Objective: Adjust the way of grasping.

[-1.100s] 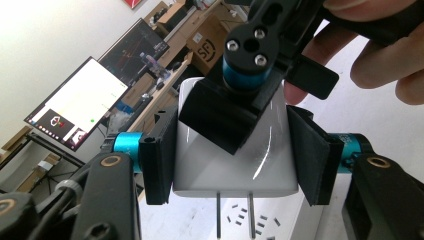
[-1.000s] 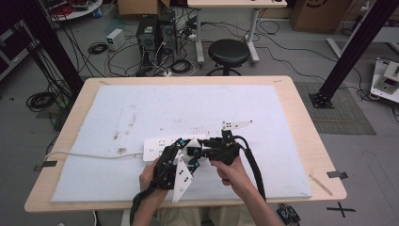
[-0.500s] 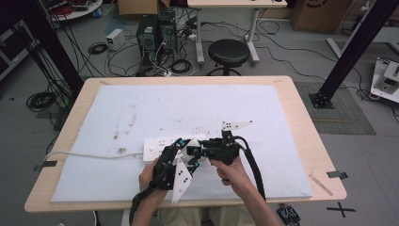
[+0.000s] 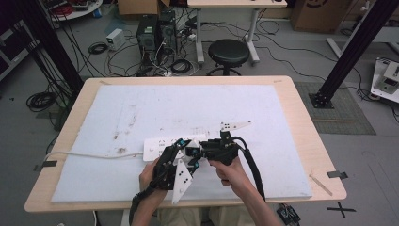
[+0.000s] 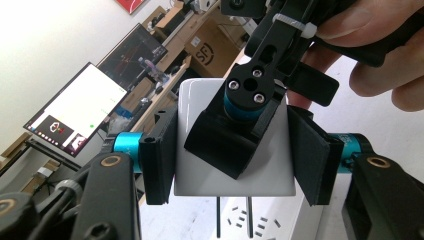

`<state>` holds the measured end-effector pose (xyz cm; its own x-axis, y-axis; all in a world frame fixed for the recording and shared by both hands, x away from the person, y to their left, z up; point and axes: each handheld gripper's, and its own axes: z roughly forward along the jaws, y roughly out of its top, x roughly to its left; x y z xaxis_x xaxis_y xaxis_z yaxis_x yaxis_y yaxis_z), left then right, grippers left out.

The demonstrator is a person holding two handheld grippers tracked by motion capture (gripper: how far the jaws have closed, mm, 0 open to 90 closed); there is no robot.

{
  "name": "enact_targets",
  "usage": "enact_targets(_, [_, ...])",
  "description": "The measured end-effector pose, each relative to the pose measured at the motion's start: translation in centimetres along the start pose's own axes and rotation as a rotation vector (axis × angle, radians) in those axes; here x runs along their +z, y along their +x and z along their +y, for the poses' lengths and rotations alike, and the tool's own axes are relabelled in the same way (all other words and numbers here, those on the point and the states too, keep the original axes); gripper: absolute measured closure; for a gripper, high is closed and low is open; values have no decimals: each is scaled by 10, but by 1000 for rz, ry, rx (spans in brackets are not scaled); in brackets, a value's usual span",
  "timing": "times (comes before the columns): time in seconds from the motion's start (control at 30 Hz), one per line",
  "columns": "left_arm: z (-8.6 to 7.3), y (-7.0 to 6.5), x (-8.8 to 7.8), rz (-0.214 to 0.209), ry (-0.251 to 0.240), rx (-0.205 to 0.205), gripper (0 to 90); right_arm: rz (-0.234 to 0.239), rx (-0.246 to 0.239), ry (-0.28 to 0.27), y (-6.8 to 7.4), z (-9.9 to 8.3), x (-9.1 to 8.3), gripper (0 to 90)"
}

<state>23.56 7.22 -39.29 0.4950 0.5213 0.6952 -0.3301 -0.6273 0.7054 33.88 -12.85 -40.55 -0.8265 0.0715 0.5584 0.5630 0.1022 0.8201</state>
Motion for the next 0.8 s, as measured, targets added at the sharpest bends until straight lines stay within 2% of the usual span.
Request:
enact_targets(0.2, [0,0,0,-2,5,2,424,-8,-8,-3,1,-1,0,629])
enact_targets(0.37, [0,0,0,-9,12,-2,424,1,18,5,-1,-1,0,629])
enact_targets(0.47, [0,-1,0,-11,13,-9,424,-10,5,9,-1,-1,1,629])
enact_targets(0.6, [0,0,0,-15,14,-9,424,-11,14,11,-1,-2,1,630])
enact_targets(0.67, [0,0,0,-16,17,-6,423,-6,34,13,-1,-2,1,630])
enact_targets(0.8, [0,1,1,-14,16,-10,423,-9,34,1,-2,-2,1,630])
